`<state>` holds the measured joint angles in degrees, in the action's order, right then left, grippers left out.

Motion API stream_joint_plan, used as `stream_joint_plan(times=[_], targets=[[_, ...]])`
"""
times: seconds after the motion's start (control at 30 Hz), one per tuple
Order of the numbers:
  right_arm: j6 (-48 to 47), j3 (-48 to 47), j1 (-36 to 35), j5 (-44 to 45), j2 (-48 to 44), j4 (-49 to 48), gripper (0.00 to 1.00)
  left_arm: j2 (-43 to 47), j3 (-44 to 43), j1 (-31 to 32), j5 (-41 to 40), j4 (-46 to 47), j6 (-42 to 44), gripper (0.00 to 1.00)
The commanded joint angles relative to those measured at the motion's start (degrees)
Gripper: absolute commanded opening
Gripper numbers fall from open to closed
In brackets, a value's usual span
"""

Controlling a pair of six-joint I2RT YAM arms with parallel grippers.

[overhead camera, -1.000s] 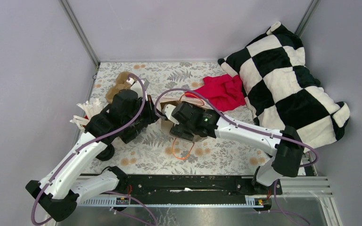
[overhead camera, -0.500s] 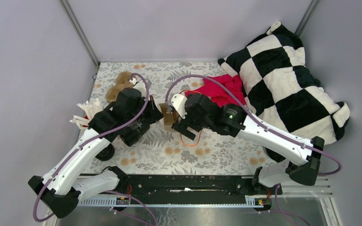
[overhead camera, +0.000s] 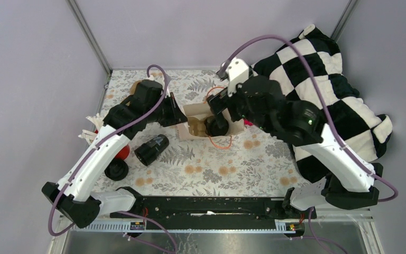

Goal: Pack the takeout coffee

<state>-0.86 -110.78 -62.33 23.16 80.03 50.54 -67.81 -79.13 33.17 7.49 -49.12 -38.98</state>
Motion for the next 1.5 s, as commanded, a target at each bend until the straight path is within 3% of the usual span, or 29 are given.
stream_joint_plan(times=[0.0,0.27,0.5,0.63,0.87,0.97,1.1,1.23,1.37,1.47], targets=[[6.1,-4.2,2.2,7.1,-0.2,3.8,1.00,-1.7,-3.2,-4.1,6.8,-1.4,-6.0,0.02],[7.2,5.6,4.9,5.7,-6.7,-1.2,1.00,-1.3,4.4,-14.5,19.9,3.8,-16.7,0.02],[8.2,9.7,4.9,5.3,-8.9,-2.3,1.00,-1.1,7.6,-16.1,20.8,5.5,-18.5,0.09],[8.2,11.2,4.9,5.3,-9.9,-3.3,1.00,-1.2,6.1,-16.4,19.7,3.4,-16.6,0.30],[7.3,11.3,4.9,4.9,-9.2,-4.5,1.00,-0.2,-5.0,-17.1,10.6,-8.8,-4.3,0.74],[6.9,11.8,4.9,4.8,-9.2,-5.0,0.99,3.0,-6.8,-17.3,5.1,-13.3,0.4,0.83],[5.9,12.2,4.9,4.5,-9.0,-5.4,1.00,5.7,-5.1,-17.5,-4.3,-19.1,1.9,0.92],[4.7,11.7,4.9,3.8,-8.3,-5.2,1.00,6.0,-0.9,-18.2,-15.2,-24.2,-4.9,0.98],[4.1,11.6,4.9,2.8,-7.9,-5.3,1.00,6.5,7.5,-21.5,-15.0,-16.4,-5.7,0.99],[3.9,10.4,5.0,1.7,-7.2,-4.3,1.00,6.8,13.3,-28.2,-8.1,-9.8,-4.7,0.99]])
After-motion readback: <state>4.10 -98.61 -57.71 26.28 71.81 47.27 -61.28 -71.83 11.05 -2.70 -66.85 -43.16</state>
